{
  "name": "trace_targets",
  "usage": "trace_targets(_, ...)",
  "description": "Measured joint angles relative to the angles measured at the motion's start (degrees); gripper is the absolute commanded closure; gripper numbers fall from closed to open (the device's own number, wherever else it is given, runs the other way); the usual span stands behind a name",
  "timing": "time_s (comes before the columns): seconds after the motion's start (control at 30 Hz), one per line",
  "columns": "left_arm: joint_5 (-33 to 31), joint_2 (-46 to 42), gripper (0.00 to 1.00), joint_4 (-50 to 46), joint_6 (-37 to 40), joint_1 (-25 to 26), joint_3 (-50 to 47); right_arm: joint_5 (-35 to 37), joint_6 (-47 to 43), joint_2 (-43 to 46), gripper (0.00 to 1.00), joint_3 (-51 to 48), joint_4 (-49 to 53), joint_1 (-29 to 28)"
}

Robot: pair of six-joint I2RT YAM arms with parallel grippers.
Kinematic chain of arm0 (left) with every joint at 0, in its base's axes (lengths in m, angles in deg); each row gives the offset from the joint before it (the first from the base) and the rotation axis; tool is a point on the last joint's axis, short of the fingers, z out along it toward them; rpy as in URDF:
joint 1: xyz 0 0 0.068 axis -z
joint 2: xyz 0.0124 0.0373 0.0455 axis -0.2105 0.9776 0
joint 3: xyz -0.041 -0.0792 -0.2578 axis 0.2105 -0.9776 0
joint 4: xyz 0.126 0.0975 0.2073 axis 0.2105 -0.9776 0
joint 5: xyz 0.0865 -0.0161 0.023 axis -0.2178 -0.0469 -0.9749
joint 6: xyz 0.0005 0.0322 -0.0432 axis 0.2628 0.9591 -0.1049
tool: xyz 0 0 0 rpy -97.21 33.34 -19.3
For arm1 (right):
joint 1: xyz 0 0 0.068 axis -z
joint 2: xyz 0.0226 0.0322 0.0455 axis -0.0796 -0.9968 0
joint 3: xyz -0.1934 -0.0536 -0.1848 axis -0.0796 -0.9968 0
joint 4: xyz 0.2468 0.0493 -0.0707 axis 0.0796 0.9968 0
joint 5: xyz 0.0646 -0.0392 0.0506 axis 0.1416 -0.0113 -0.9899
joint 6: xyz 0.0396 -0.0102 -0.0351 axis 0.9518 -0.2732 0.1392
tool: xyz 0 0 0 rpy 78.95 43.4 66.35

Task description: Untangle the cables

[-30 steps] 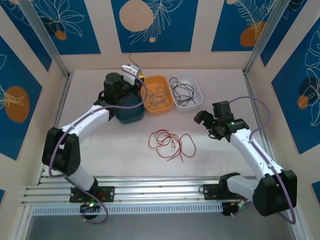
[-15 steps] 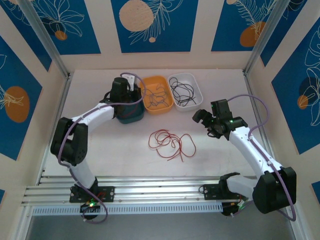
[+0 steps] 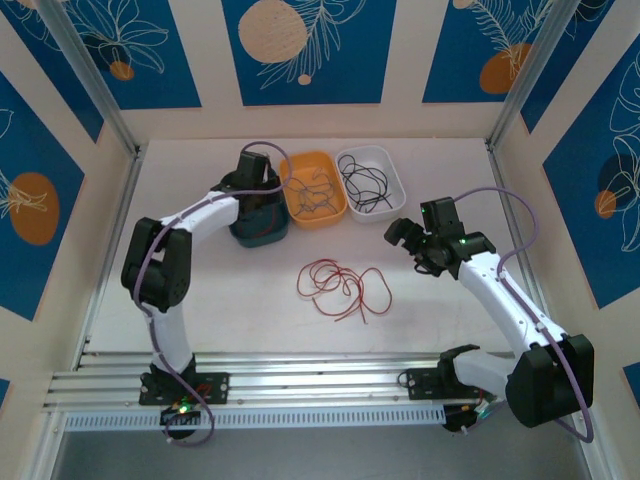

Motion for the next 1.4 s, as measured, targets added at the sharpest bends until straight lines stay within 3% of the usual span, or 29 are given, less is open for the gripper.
trace_targets(0.27,-1.2,2.1,1.0,-5.4,-3.8,-0.1,1.8,0.1,-0.2,0.0,0.01,0.4,0.4,0.0)
trace_targets(0.47,-1.4,3.2,0.82,-6.6,-5.0,-0.2,2.8,0.1,-0.2,0.0,0.01,1.2,0.4,-0.2)
trace_targets(0.63,-1.5,4.7,0.76,-7.5,-5.3,-0.6,3.7,0.2,-0.2,0.1,0.01,1.6,0.6,-0.7)
trace_targets(0.8,-1.9,4.9,0.58,-7.7,-5.0,-1.0,3.8,1.4,-0.6,1.0,0.01,1.6,1.6,-0.8)
trace_targets(1.03,-1.9,4.4,0.42,-7.5,-5.0,-1.0,3.5,3.2,-1.4,4.4,0.01,1.7,2.6,-0.8)
trace_targets(1.2,-1.8,-1.0,0.21,-7.4,-5.0,-1.0,1.1,4.1,-1.8,5.2,0.01,2.1,3.1,-0.7)
trace_targets(1.3,-1.9,-6.3,0.01,-6.6,-4.9,-1.0,-1.3,4.2,-1.9,5.2,0.01,2.3,3.1,-0.7)
trace_targets(1.4,-1.9,-12.0,0.0,-5.9,-4.0,-0.8,-4.0,4.2,-2.3,5.2,0.01,2.3,3.2,-0.7)
